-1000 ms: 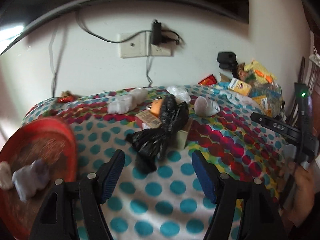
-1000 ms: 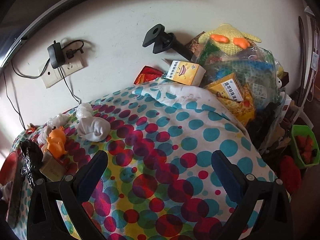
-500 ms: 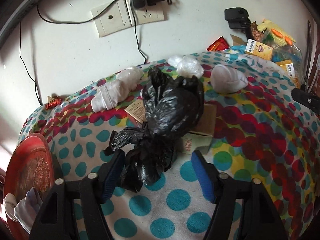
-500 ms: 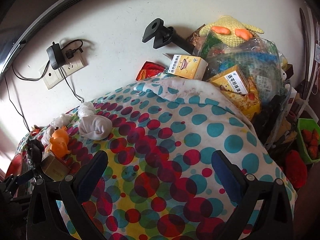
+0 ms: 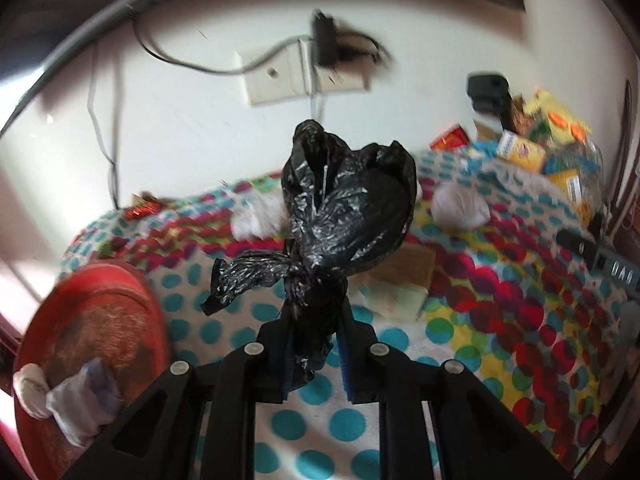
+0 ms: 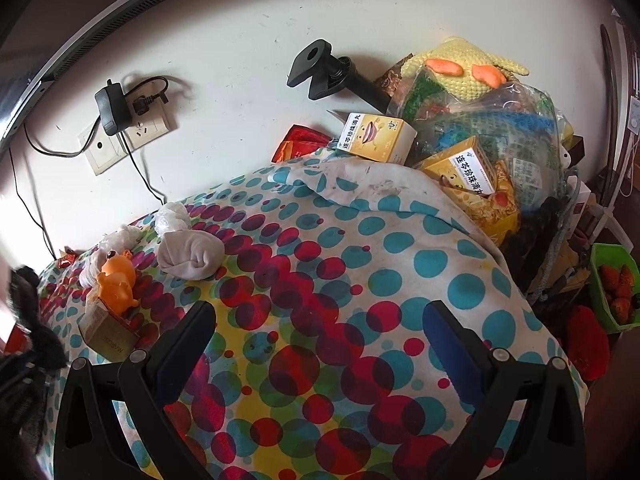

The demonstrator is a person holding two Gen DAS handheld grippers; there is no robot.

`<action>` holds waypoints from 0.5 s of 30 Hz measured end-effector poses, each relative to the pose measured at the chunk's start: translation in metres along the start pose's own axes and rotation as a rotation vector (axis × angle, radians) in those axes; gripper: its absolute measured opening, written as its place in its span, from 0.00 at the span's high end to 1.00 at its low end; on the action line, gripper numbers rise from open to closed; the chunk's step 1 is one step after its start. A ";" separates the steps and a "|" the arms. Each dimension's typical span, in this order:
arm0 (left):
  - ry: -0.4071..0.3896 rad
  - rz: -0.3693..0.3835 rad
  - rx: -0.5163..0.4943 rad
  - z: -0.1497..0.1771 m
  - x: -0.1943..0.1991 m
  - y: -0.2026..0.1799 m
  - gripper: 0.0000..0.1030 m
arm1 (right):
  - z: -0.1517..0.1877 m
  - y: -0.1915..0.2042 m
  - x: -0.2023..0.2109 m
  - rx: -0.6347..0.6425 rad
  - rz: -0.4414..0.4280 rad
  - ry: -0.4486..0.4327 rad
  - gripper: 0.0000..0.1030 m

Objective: Organize objects
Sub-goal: 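Carry the black bag into the red tray and open the left gripper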

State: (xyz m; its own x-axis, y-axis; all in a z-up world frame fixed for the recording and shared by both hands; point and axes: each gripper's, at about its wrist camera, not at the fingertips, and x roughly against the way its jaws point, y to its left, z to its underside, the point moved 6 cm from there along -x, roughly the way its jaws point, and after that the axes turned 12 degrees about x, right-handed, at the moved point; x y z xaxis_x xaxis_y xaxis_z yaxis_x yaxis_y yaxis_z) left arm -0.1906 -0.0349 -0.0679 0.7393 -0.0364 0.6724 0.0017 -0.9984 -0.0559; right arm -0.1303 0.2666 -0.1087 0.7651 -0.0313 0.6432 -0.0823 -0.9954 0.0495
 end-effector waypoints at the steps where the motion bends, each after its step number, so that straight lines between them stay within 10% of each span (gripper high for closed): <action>1: -0.011 -0.006 0.011 -0.005 0.005 0.004 0.83 | 0.000 0.000 0.000 0.000 -0.001 0.001 0.00; 15: -0.060 -0.252 0.240 -0.057 0.035 0.189 0.83 | -0.001 0.001 -0.002 0.010 0.001 0.008 0.00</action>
State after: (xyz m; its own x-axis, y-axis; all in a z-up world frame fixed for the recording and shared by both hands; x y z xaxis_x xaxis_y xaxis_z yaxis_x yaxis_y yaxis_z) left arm -0.2029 -0.2270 -0.0130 0.7333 0.2199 0.6433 0.3425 -0.9369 -0.0702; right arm -0.1321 0.2653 -0.1092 0.7600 -0.0312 0.6492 -0.0761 -0.9963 0.0411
